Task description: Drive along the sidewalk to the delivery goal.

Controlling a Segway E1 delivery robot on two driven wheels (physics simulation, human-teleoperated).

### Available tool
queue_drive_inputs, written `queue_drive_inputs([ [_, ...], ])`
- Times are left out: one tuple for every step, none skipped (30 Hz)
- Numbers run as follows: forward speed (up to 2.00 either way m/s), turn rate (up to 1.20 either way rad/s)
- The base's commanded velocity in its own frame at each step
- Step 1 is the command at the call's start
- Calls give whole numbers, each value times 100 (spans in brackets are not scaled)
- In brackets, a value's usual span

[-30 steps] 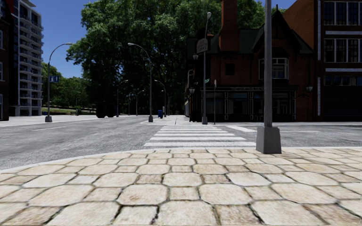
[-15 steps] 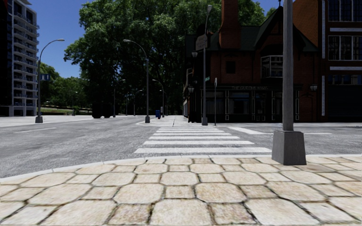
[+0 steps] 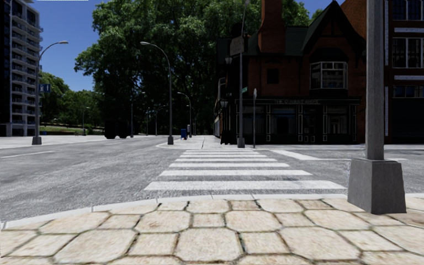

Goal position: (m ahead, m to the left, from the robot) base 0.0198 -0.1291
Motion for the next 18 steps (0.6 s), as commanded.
queue_drive_inputs([
  [0, 0],
  [0, 0],
  [0, 0],
  [0, 0],
  [0, 0],
  [0, 0],
  [0, 0],
  [0, 0],
  [0, 0],
  [0, 0],
  [0, 0],
  [0, 0],
  [0, 0],
  [0, 0],
  [0, 0],
  [0, 0],
  [0, 0],
  [0, 0],
])
